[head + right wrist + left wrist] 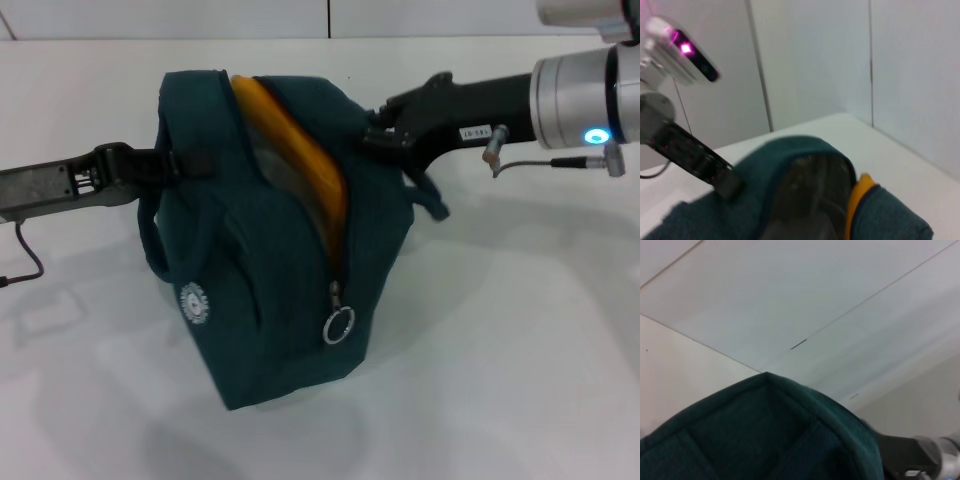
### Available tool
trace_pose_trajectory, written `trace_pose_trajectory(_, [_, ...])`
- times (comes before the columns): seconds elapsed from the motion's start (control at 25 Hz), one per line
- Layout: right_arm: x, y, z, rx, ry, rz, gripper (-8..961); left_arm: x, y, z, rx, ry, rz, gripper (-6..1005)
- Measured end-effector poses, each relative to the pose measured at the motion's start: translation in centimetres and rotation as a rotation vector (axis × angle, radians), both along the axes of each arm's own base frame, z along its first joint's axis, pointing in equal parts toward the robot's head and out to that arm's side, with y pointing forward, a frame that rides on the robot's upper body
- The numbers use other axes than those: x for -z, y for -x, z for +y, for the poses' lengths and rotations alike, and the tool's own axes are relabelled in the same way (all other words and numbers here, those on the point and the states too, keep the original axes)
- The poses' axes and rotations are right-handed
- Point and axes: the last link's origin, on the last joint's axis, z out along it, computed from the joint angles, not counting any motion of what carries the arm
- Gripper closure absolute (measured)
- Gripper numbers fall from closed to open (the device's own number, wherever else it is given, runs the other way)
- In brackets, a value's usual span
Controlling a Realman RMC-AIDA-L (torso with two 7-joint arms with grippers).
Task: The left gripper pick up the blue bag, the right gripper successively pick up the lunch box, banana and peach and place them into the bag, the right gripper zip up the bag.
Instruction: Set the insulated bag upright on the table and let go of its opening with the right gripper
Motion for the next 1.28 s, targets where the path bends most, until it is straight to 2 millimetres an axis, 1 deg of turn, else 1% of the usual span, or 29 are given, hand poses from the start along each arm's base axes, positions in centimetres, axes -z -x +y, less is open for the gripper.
trace_pose_trajectory(0.04, [0.0, 0.0, 0.0, 0.0, 0.0, 0.0, 751, 0.1, -0.1, 0.0, 0.0, 0.002, -0.003, 957])
trace_pose_trajectory(0.12, [-1.2, 0.8, -0.7, -0.066, -0.048, 0.005, 779, 0.3, -0.3, 0.2, 0.003, 0.009, -0.009, 957])
trace_pose_trajectory(0.24, [-1.9, 1.2, -1.1, -0.097, -0.075, 0.009, 813, 0.5, -0.4, 0.3, 0.005, 0.016, -0.018, 957])
trace_pose_trajectory(0.44, [-3.3, 1.5, -2.1, -0.146, -0.121, 0.012, 850, 1.5, -0.4, 0.3, 0.006, 0.025, -0.036, 957])
trace_pose_trajectory(0.6, [-3.8, 1.4, -3.4, -0.18, -0.116, 0.021, 868, 2.4, -0.3, 0.4, -0.015, 0.044, -0.052, 957])
trace_pose_trajectory(0.72, [-3.7, 1.1, -3.8, -0.18, -0.103, 0.019, 882, 2.9, -0.5, 0.5, -0.015, 0.055, -0.056, 957])
trace_pose_trajectory(0.76, [-3.6, 0.7, -4.1, -0.172, -0.091, 0.016, 887, 2.9, -0.5, 0.5, -0.015, 0.055, -0.056, 957])
trace_pose_trajectory(0.8, [-3.6, 0.1, -4.4, -0.162, -0.081, 0.012, 888, 3.3, -0.7, 0.5, -0.009, 0.067, -0.056, 957])
trace_pose_trajectory(0.84, [-3.6, -0.2, -4.7, -0.16, -0.077, 0.009, 889, 4.1, -1.2, 0.4, 0.003, 0.093, -0.057, 957])
trace_pose_trajectory(0.92, [-3.8, -0.8, -5.0, -0.154, -0.071, 0.0, 892, 4.4, -1.4, 0.3, 0.008, 0.105, -0.059, 957])
trace_pose_trajectory(1.08, [-4.2, -2.2, -5.1, -0.118, -0.064, -0.007, 895, 5.2, -2.0, 0.3, 0.017, 0.138, -0.068, 957])
trace_pose_trajectory(1.2, [-4.3, -2.8, -5.0, -0.103, -0.066, -0.009, 893, 5.5, -2.1, 0.2, 0.018, 0.152, -0.07, 957])
trace_pose_trajectory(1.28, [-4.3, -2.8, -5.0, -0.103, -0.066, -0.009, 884, 5.6, -2.1, 0.2, 0.017, 0.156, -0.072, 957])
